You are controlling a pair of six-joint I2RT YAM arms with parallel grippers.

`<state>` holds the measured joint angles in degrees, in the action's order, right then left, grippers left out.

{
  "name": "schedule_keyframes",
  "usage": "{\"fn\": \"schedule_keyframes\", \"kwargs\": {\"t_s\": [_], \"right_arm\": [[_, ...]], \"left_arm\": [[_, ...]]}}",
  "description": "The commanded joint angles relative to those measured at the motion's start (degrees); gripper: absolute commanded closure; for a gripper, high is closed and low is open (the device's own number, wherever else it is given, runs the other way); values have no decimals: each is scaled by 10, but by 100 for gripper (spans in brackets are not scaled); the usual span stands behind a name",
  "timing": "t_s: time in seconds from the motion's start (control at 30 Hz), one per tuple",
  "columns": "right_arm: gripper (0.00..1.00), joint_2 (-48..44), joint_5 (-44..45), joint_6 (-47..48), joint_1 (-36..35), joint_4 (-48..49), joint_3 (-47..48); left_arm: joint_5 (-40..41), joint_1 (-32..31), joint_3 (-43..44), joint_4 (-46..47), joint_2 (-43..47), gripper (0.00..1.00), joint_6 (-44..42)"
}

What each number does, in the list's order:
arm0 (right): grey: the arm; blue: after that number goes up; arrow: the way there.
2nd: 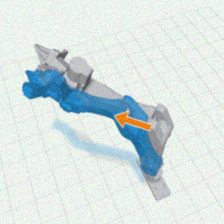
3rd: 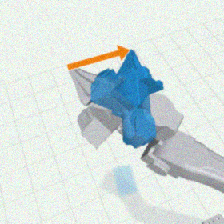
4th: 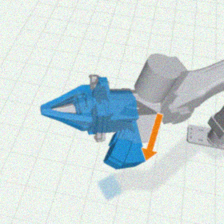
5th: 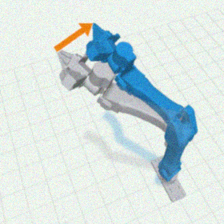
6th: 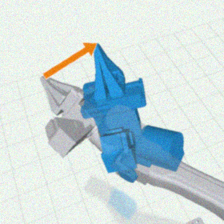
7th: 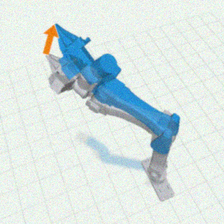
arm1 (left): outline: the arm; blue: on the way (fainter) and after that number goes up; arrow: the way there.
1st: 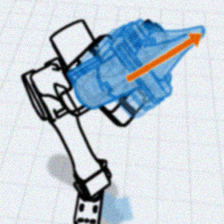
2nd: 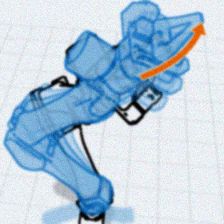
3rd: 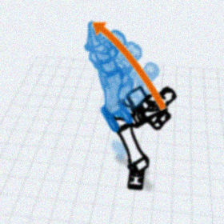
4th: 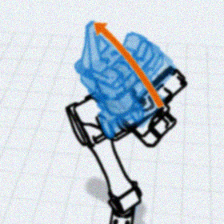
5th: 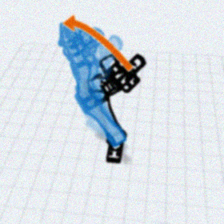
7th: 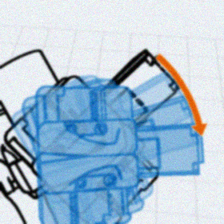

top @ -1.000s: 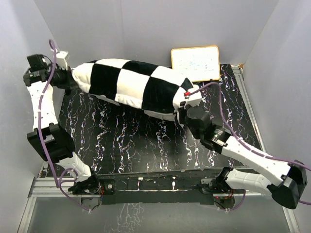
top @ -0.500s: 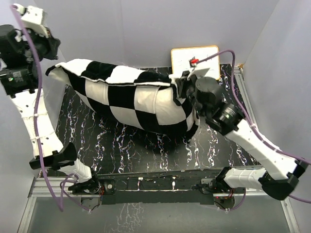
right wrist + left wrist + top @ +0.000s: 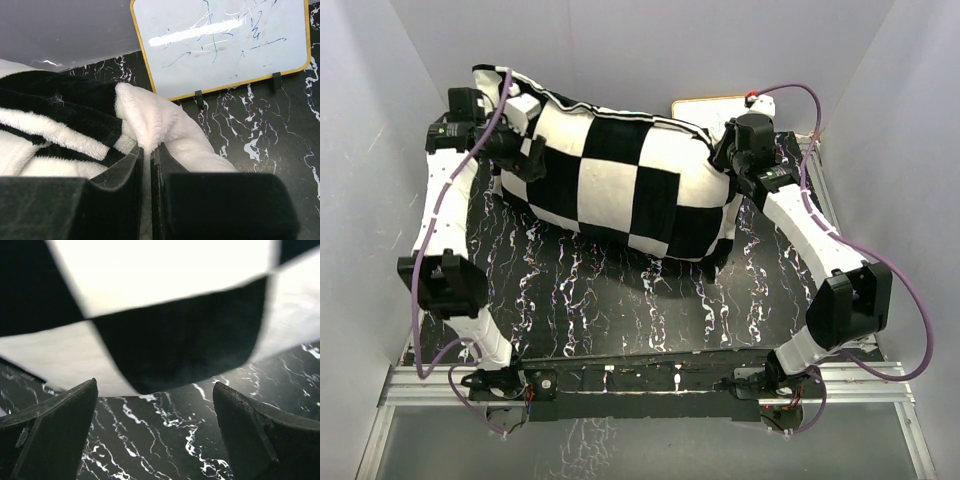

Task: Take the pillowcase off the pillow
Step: Turn over the pillow at the center of the board.

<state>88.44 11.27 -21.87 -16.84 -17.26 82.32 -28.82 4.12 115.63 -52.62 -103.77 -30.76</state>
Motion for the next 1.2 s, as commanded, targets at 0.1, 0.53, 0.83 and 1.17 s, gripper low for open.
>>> {"fn": "schedule_keyframes", "kwargs": {"t_s": [0.1,0.53,0.83,1.17], "right_arm": [[92,25,-57,-7,17,27,-12],[73,174,-64,2,16,-24,87],[22,70,18,13,28,5,45],[20,-116,-29,-23,39,31,-90]], "left_arm": [[-7,-24,-97,25,91,3,-27],[31,-43,-198,155,2,3,23],[73,-77,-245,245,-13,32,34],[21,-92,-222,202,5,100,53]]}}
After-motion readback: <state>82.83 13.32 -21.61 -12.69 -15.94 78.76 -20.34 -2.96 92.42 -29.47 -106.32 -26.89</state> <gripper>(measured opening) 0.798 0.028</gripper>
